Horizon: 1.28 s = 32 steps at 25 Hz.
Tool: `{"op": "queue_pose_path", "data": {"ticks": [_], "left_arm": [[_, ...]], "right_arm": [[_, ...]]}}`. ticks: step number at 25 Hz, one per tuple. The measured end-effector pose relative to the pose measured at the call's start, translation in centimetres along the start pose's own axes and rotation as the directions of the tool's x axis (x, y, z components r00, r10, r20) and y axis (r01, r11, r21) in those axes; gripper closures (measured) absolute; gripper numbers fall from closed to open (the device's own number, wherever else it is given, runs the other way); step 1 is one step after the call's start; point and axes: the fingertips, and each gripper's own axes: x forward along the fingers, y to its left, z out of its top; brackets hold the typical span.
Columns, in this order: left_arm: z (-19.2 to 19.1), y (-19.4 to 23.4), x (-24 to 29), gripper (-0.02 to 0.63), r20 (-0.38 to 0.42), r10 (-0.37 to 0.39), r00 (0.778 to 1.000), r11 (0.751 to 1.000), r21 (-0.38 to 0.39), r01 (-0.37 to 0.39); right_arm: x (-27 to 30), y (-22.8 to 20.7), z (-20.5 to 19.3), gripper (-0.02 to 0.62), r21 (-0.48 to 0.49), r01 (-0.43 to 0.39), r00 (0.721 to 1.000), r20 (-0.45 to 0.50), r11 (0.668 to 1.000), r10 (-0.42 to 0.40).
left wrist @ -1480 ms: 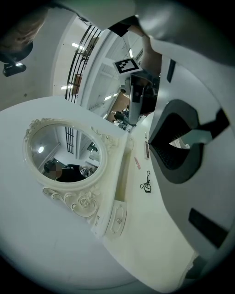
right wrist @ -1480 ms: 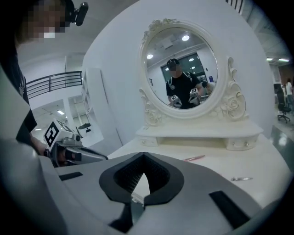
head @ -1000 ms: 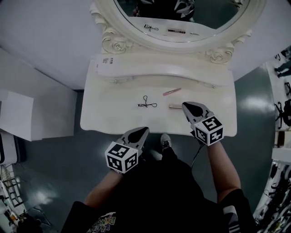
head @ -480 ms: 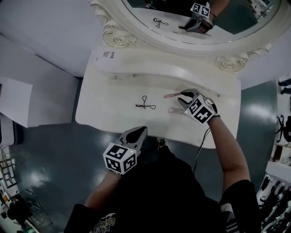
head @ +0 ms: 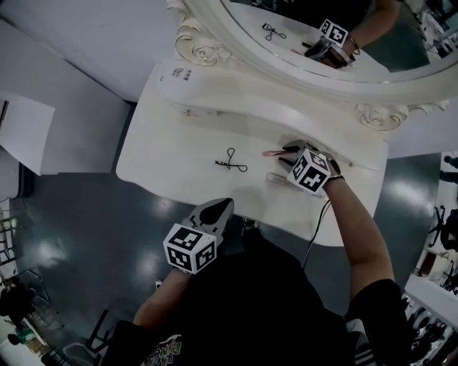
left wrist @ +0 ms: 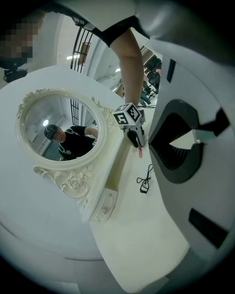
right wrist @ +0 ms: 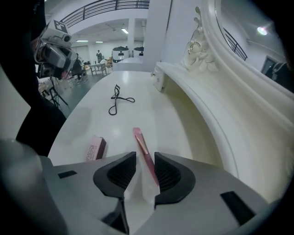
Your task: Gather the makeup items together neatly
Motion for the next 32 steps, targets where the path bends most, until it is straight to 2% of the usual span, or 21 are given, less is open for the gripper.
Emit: {"op": "queue_pose_path", "data": {"ticks": [4, 7, 9, 14, 22, 32], "left_arm": [[-0.5, -0.2, 0.0, 0.598, -0.001, 0.013, 1.000, 1.000, -0.016, -0.013], [-0.8, -0.3, 0.0, 0.598, 0.003, 0.018, 1.000, 0.999, -0.026, -0.018], [-0.9, -0.5, -0.1, 0.598, 0.006, 0.018, 1.000, 0.999, -0.027, -0.018], [-0.8, -0.8, -0.6, 0.598, 0.012, 0.014, 1.000, 1.000, -0.015, -0.014], [-0.9, -0.5, -2.4, 0.598, 0.016, -0.008, 1.000, 1.000, 0.003, 0.008], [0.4, -0.1, -5.2, 0.598, 0.019, -0.075, 0.997, 0.995, 0.061, 0.074]], "right_arm": [[0.2, 0.0, -0.2, 0.470, 0.042, -0.054, 0.998, 0.011, 0.998, 0.054], [0.3, 0.5, -0.2, 0.522, 0.127, -0.101, 0.995, 0.033, 0.987, 0.098], [0.3, 0.7, -0.2, 0.531, 0.139, -0.101, 0.995, 0.036, 0.985, 0.097], [0.0, 0.8, 0.0, 0.532, 0.088, -0.058, 0.998, 0.024, 0.994, 0.056], [-2.3, 1.1, 1.6, 0.532, 0.119, 0.011, 0.998, 0.053, 0.993, -0.018], [-7.4, 2.4, 7.4, 0.534, 0.257, 0.089, 0.972, 0.188, 0.962, -0.140]]}}
